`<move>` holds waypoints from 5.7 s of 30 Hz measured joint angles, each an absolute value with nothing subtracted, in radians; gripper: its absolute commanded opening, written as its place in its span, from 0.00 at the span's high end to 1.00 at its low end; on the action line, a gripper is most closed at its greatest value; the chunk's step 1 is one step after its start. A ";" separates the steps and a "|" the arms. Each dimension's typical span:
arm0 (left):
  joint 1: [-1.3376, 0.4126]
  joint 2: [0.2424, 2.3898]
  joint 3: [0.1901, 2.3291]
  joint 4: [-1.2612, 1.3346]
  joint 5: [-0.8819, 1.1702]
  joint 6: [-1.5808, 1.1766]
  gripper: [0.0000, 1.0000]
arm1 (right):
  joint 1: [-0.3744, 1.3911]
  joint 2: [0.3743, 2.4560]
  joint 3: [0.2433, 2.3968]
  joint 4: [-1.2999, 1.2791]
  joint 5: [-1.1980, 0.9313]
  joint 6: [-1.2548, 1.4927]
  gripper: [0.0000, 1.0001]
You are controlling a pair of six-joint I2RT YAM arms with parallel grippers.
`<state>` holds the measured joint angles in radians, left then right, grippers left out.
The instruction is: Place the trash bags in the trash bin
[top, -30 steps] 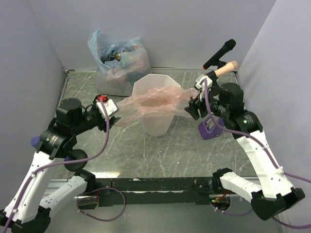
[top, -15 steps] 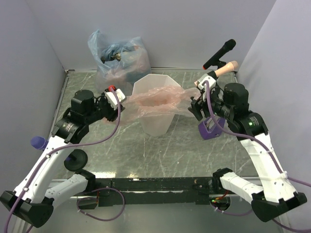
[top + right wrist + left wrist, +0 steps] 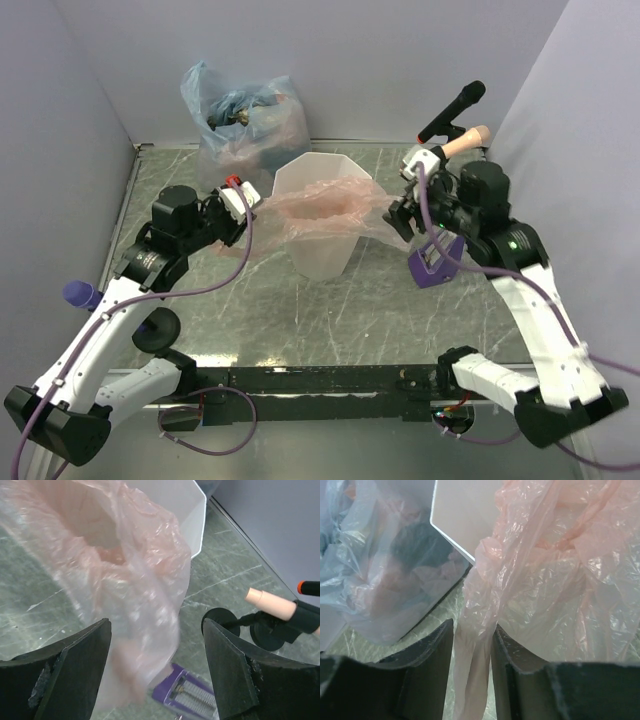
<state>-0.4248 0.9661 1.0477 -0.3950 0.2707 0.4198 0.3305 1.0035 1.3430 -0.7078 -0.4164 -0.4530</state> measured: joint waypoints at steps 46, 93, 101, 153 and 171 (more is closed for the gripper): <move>-0.271 1.354 1.051 0.082 0.252 0.106 0.91 | 0.186 1.555 1.536 -0.406 -0.629 -0.111 0.46; -0.142 1.402 1.163 -0.279 0.472 0.054 0.52 | 0.149 1.505 1.394 -0.517 -0.585 -0.014 0.52; -0.007 1.139 1.157 -0.321 0.443 0.198 0.44 | 0.082 1.274 1.403 -0.553 -0.553 -0.135 0.31; -0.141 0.856 0.918 -0.657 0.728 0.798 0.99 | 0.414 0.883 1.004 -0.637 -0.637 -0.915 1.00; -0.169 0.900 0.686 -0.271 0.685 0.754 0.99 | 0.469 0.932 0.828 -0.352 -0.478 -0.958 1.00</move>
<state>-0.1688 0.9005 0.6865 -0.2710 0.6849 0.7536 0.4690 0.9321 0.8284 -0.3519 -0.4782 -0.9585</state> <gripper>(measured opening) 0.012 0.008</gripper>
